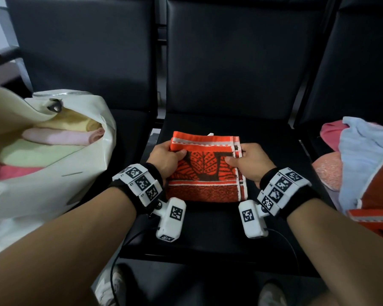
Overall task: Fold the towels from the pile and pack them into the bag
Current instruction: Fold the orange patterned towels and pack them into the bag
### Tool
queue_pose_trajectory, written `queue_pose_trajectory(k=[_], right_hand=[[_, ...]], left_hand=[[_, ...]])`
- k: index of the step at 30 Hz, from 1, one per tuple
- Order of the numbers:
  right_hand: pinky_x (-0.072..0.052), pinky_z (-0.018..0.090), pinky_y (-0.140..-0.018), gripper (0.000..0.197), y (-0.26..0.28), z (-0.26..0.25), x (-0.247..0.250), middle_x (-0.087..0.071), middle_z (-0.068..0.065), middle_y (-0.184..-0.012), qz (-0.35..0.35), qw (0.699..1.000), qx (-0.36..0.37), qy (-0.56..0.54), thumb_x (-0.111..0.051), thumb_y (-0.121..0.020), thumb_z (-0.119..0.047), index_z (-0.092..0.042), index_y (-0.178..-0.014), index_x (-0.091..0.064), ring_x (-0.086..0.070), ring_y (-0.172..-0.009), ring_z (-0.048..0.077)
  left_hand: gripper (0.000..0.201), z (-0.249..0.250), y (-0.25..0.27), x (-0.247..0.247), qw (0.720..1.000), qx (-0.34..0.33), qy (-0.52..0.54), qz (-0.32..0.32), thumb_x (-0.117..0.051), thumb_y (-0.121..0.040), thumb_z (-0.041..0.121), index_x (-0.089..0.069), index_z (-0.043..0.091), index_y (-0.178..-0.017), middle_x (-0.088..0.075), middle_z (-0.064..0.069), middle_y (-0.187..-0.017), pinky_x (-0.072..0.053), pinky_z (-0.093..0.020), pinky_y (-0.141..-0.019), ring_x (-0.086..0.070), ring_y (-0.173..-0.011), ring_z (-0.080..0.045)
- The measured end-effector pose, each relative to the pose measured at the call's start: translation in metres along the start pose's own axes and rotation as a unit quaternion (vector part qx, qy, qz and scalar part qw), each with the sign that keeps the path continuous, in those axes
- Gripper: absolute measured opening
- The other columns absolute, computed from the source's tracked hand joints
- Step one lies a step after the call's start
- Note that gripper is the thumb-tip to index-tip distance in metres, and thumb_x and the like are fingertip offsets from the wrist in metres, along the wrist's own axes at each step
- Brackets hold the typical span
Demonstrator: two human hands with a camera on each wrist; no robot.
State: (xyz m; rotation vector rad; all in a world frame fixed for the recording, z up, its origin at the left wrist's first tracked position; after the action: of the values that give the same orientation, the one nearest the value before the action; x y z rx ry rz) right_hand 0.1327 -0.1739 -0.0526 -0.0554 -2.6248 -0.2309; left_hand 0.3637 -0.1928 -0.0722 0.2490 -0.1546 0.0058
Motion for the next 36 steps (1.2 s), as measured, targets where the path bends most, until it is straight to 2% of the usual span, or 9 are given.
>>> queue_pose_trajectory(k=[9,13,16,18,21,25,27,29,36], right_hand=[[-0.057,0.046,-0.091,0.023,-0.012,0.003,-0.018,-0.071,0.006,-0.105,-0.019,0.996,-0.022,0.083,-0.052,-0.104,-0.03,-0.01,-0.112,-0.06,-0.071,-0.094,0.023],[-0.057,0.039,-0.082,0.021,-0.016,0.003,-0.022,-0.07,0.009,-0.1,-0.014,0.991,-0.033,0.131,-0.05,-0.105,-0.03,-0.011,-0.099,-0.058,-0.07,-0.089,0.024],[-0.057,0.041,-0.082,0.024,-0.019,0.006,-0.024,-0.072,0.013,-0.099,-0.019,0.986,-0.059,0.156,-0.053,-0.104,-0.028,-0.007,-0.096,-0.061,-0.071,-0.09,0.029],[-0.057,0.039,-0.079,0.024,-0.021,0.006,-0.025,-0.072,0.012,-0.098,-0.019,0.982,-0.068,0.173,-0.056,-0.102,-0.028,-0.006,-0.095,-0.064,-0.07,-0.087,0.027],[-0.049,0.028,-0.059,0.027,-0.024,0.006,-0.026,-0.069,0.011,-0.096,-0.008,0.977,-0.073,0.198,-0.061,-0.099,-0.03,-0.004,-0.099,-0.063,-0.066,-0.078,0.021],[-0.049,0.029,-0.065,0.036,-0.027,0.01,-0.026,-0.07,0.013,-0.103,0.001,0.978,-0.084,0.189,-0.065,-0.093,-0.032,-0.001,-0.111,-0.063,-0.069,-0.089,0.027],[-0.053,0.033,-0.071,0.02,-0.026,0.009,-0.026,-0.071,0.012,-0.096,-0.005,0.98,-0.078,0.185,-0.06,-0.096,-0.023,-0.005,-0.094,-0.065,-0.069,-0.086,0.028],[-0.053,0.035,-0.073,0.022,-0.024,0.008,-0.024,-0.07,0.012,-0.092,0.01,0.982,-0.071,0.174,-0.055,-0.1,-0.022,-0.008,-0.084,-0.062,-0.068,-0.084,0.028],[-0.039,0.028,-0.055,0.03,-0.025,0.001,-0.015,-0.065,0.009,-0.096,0.056,0.987,-0.07,0.132,-0.05,-0.104,-0.034,-0.005,-0.104,-0.057,-0.062,-0.076,0.02]], left_hand=[[0.021,-0.008,-0.016,-0.001,0.999,-0.003,-0.039,0.016,-0.06,-0.1,0.016,-0.071,0.033,-0.094,-0.077,-0.002,-0.1,-0.055,-0.048,-0.098,-0.072,-0.098,-0.024],[0.022,-0.009,-0.02,-0.001,0.997,-0.001,-0.077,0.025,-0.061,-0.1,0.018,-0.07,0.036,-0.089,-0.075,0.003,-0.096,-0.054,-0.045,-0.099,-0.071,-0.096,-0.021],[0.01,-0.012,-0.022,-0.001,0.995,0.014,-0.098,0.021,-0.068,-0.096,0.023,-0.071,0.026,-0.105,-0.075,-0.001,-0.105,-0.052,-0.044,-0.101,-0.07,-0.102,-0.023],[0.028,-0.014,-0.024,0.0,0.992,0.03,-0.121,0.026,-0.073,-0.093,0.027,-0.069,0.015,-0.118,-0.073,-0.003,-0.111,-0.052,-0.042,-0.102,-0.069,-0.104,-0.023],[0.039,-0.014,-0.026,-0.003,0.989,0.042,-0.142,0.019,-0.08,-0.084,0.03,-0.069,0.013,-0.117,-0.074,-0.002,-0.107,-0.054,-0.042,-0.099,-0.07,-0.099,-0.02],[0.061,-0.014,-0.027,-0.005,0.986,0.052,-0.155,0.01,-0.086,-0.071,0.033,-0.062,0.013,-0.123,-0.073,-0.001,-0.106,-0.056,-0.043,-0.097,-0.07,-0.096,-0.019],[0.051,-0.01,-0.025,-0.003,0.986,0.036,-0.164,0.018,-0.084,-0.076,0.024,-0.064,0.012,-0.121,-0.073,-0.002,-0.104,-0.055,-0.04,-0.096,-0.07,-0.096,-0.02],[0.033,-0.009,-0.024,0.001,0.986,0.02,-0.16,0.039,-0.08,-0.083,0.014,-0.067,0.011,-0.113,-0.073,-0.003,-0.102,-0.054,-0.037,-0.093,-0.069,-0.096,-0.02],[0.018,-0.001,-0.022,0.0,0.994,0.005,-0.099,0.054,-0.074,-0.09,0.013,-0.071,0.015,-0.108,-0.075,-0.002,-0.101,-0.054,-0.043,-0.1,-0.07,-0.098,-0.022]])
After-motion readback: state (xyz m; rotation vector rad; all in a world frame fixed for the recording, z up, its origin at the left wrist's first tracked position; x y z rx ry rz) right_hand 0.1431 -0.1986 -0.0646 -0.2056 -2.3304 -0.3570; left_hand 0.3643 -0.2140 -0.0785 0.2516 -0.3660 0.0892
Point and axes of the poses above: each hand's wrist, its own y-axis away from the middle knuckle, its own x-axis out of the back of the hand, z = x × y, the point moved 5 cm from there along -y, towards the middle knuckle
